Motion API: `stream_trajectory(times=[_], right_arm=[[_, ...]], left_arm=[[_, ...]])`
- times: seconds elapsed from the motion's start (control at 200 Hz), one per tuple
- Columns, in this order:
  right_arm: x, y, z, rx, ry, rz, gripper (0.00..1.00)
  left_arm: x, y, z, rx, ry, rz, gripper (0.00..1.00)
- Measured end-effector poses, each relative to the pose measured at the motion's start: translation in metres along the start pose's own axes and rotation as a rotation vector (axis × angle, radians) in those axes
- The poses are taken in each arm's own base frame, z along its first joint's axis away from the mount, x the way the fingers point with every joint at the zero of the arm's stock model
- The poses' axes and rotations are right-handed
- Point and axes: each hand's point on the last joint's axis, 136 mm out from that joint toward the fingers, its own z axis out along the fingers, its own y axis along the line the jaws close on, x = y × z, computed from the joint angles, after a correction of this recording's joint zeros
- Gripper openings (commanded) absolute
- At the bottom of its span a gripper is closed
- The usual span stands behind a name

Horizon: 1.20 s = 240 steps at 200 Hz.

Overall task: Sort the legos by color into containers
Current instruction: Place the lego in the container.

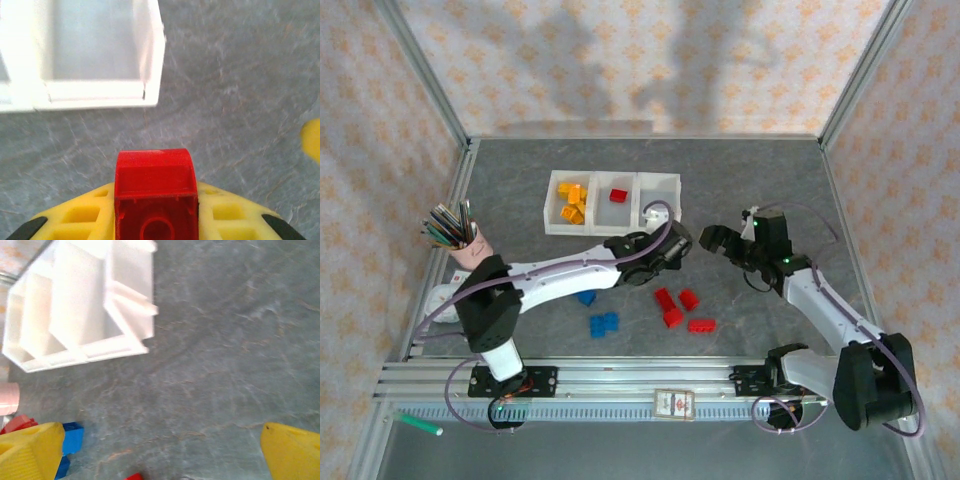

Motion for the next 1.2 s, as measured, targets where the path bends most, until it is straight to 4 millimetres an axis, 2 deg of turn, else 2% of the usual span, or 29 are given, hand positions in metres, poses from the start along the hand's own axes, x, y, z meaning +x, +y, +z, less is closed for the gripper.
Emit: stream_trajectory(times=[0.13, 0.33, 0.425, 0.551, 0.811, 0.936, 1.061, 1.201], right_arm=[[0.003, 0.028, 0.009, -0.037, 0.032, -0.054, 1.0], [0.022, 0.049, 0.033, -0.062, 0.095, -0.075, 1.0], [0.027, 0.054, 0.044, -0.057, 0.113, -0.074, 1.0], [0.022, 0.06, 0.051, -0.06, 0.103, -0.063, 1.0], [0.013, 0.064, 0.052, -0.064, 0.077, -0.062, 1.0], [0.013, 0.064, 0.052, -0.062, 0.075, -0.063, 1.0], [0.013, 0.064, 0.052, -0.062, 0.075, -0.063, 1.0], [0.013, 0.064, 0.054, -0.061, 0.077, -0.063, 1.0]], left_arm=[[-0.033, 0.026, -0.008, -0.047, -0.063, -0.026, 0.29], [-0.073, 0.087, 0.006, -0.175, -0.11, -0.066, 0.29], [-0.087, 0.111, 0.02, -0.231, -0.113, -0.071, 0.29], [-0.094, 0.135, 0.047, -0.296, -0.088, -0.065, 0.3], [-0.092, 0.167, 0.103, -0.377, -0.025, -0.038, 0.34], [-0.092, 0.175, 0.124, -0.399, -0.006, -0.028, 0.41], [-0.091, 0.178, 0.131, -0.407, 0.004, -0.013, 0.46], [-0.095, 0.176, 0.131, -0.404, -0.002, -0.009, 0.46]])
